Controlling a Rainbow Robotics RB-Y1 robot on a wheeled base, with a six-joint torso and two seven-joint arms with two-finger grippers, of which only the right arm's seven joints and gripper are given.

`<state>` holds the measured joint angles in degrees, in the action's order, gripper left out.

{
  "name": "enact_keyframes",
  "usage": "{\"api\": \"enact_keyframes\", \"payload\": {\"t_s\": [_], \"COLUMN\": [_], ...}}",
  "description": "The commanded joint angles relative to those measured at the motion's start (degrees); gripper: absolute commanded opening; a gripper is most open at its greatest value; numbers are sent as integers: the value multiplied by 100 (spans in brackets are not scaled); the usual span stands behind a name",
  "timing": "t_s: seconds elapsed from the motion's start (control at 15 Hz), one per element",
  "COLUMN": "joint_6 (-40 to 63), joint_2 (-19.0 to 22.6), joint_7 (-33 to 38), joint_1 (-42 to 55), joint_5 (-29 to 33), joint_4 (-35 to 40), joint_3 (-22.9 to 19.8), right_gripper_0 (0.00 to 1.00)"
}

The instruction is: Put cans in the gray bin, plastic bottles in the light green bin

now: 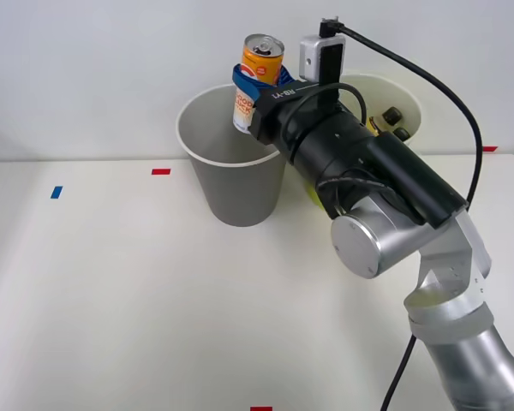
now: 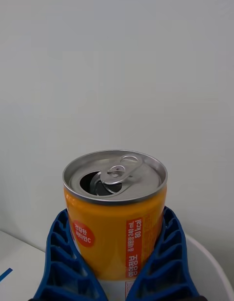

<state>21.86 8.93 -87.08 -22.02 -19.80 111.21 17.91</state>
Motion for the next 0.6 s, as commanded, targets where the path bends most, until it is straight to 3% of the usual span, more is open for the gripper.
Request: {"api": "enact_keyframes", "payload": {"t_s": [0.07,0.27,0.47,0.53,0.6], "joint_6": [-516,-648,-762,-753,-762], "joint_2": [-190,-207,-110,-93,-75], "joint_7": [-20,-2,-2,7,16], "joint_1": [-505,-970,-1049,-1049,-1049], "joint_5": [37,46,20,2,2], "joint_4": [-917,-1611,-1778,-1778,-1778], "joint_3": [-16,-25,-16,-16,-16], "right_gripper_0": [0,0,0,13,39]}}
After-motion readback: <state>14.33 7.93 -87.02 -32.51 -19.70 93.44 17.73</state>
